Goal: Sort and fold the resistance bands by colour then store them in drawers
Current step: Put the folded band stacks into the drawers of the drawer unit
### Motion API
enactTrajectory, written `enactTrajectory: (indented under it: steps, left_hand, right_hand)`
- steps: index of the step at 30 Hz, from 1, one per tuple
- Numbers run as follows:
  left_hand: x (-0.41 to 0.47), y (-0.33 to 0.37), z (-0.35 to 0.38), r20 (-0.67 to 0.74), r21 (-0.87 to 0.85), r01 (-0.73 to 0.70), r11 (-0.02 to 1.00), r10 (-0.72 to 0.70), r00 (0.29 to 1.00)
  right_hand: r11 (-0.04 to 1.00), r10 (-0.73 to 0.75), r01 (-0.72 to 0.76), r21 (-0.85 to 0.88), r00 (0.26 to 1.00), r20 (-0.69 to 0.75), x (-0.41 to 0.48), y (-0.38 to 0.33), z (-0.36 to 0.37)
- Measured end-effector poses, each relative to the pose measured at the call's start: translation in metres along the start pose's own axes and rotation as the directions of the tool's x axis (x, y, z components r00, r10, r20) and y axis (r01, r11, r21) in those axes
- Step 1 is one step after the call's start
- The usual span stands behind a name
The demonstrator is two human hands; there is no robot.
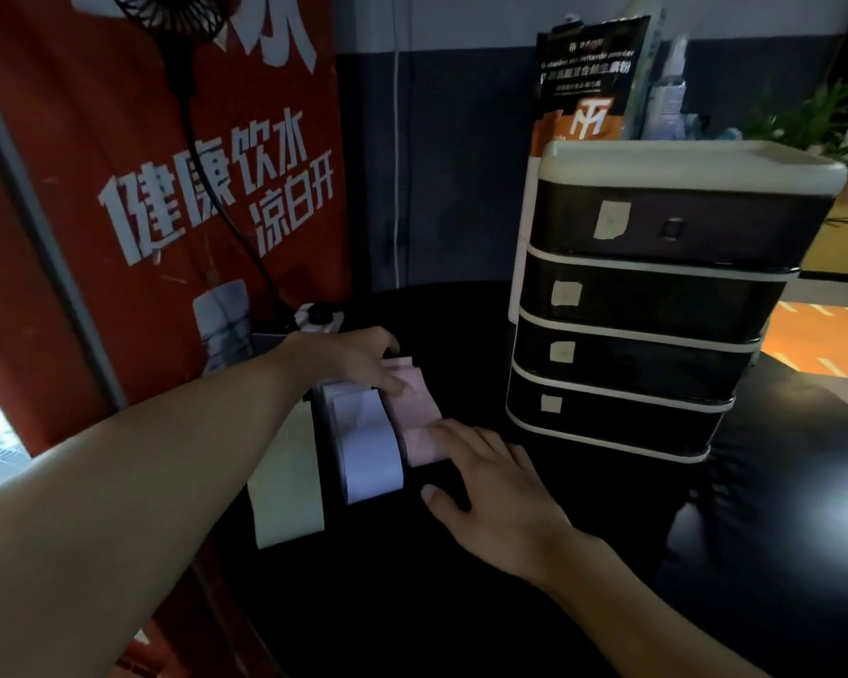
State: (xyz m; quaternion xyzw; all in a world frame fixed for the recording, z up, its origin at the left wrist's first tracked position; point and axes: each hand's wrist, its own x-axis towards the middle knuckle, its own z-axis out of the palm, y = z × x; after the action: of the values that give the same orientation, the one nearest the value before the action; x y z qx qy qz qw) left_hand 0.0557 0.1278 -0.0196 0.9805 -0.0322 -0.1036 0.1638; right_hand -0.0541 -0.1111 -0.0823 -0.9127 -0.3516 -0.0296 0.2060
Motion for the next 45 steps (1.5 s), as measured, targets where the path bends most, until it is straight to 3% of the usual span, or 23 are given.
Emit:
enactTrajectory:
  steps: [8, 18, 23, 30, 40, 45]
  left_hand:
    - [0.005, -0.001, -0.001, -0.027, -0.074, -0.011, 0.997, 0.009, 1.0]
    - [-0.004, 0.013, -0.007, -0.099, -0.052, -0.141, 0.989, 0.136, 0.986]
    - [-0.027, 0.037, -0.019, -0.116, -0.067, -0.23, 0.971, 0.221, 0.968]
    - [-0.08, 0.081, -0.031, -0.187, -0.131, -0.408, 0.903, 0.382, 0.905]
    - [-0.134, 0.139, -0.018, -0.365, -0.344, -0.56, 0.753, 0.443, 0.819]
    - [-0.14, 0.158, 0.01, -0.426, -0.532, -0.57, 0.626, 0.383, 0.82]
  right_hand:
    - [1.0, -0.011, 0.011, 0.007, 1.0, -0.021, 0.0, -0.001, 0.002]
    - [1.0, 0.01, -0.009, 0.024, 1.0, -0.021, 0.0, 0.0, 0.002]
    - [0.977, 0.098, -0.081, 0.197, 0.992, -0.08, 0.001, 0.005, 0.001]
    - [0.762, 0.412, -0.276, 0.586, 0.904, -0.11, -0.011, 0.006, -0.016]
    - [0.516, 0.426, -0.275, 0.811, 0.904, 0.035, -0.076, 0.032, -0.061]
    - [0.5, 0.464, -0.23, 0.835, 0.885, -0.034, -0.108, 0.033, -0.068]
